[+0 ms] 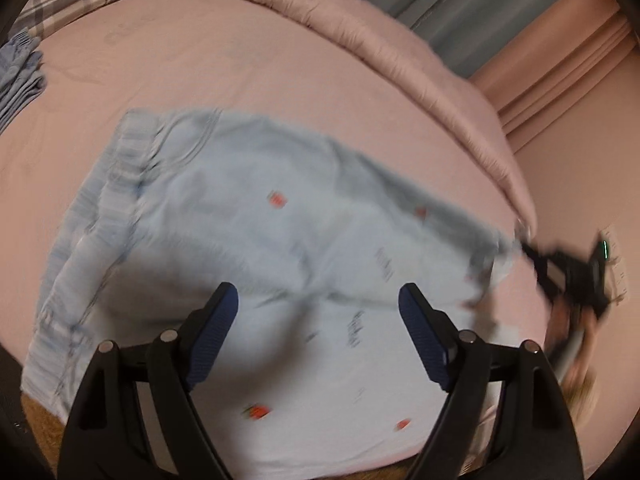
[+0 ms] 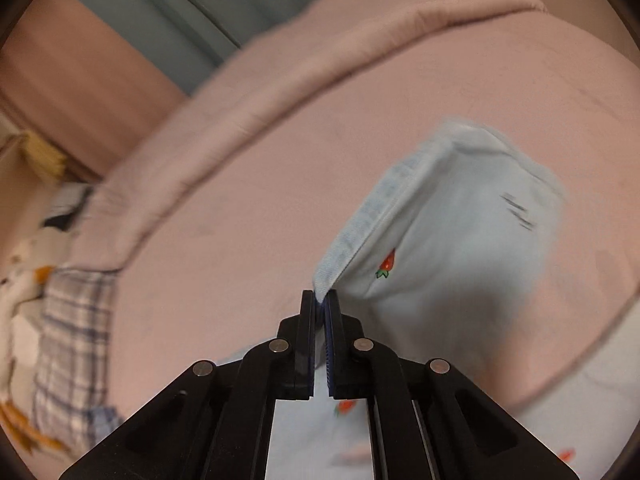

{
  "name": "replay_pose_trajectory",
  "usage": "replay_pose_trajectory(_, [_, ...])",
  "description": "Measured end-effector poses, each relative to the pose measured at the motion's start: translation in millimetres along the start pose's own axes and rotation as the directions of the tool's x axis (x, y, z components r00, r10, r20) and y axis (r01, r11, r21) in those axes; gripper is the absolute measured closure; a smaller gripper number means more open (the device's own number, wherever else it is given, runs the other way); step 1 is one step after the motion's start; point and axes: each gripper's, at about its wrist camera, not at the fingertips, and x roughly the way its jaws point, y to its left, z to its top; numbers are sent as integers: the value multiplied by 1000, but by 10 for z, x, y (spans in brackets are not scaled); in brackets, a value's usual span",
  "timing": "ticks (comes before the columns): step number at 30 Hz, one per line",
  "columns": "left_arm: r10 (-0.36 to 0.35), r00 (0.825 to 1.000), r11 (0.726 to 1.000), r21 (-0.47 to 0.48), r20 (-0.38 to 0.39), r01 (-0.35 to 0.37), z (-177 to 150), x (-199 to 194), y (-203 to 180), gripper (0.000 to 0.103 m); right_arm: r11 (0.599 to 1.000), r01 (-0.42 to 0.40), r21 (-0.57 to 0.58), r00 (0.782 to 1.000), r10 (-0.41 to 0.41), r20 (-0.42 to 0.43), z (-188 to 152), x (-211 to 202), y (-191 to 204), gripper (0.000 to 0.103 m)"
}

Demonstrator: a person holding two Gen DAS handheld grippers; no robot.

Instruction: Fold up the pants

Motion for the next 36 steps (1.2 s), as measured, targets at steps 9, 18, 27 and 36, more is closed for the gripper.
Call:
replay_pose_trajectory(9, [-24,997,996,-82,-71,18,393,702,-181,28,997,-8,73,1000,8,4,-723,-240,-424,99])
replay_pose_trajectory(18, [18,995,995,-101,-99,-28,382,996,-81,98,993,-11,121,998,19,-67,-776,-48,-447,99])
replay_pose_trajectory(27, [-132,991,990,50,-6,132,-347,-195,-549,98,996,-14,85,1000,14,10,-818,-476,-448,99])
replay_pose_trajectory(36, [-33,996,999,-26,-85,31,-932,-9,-226,81,993,71,93,997,-68,-38,-1171,-594,-635,99])
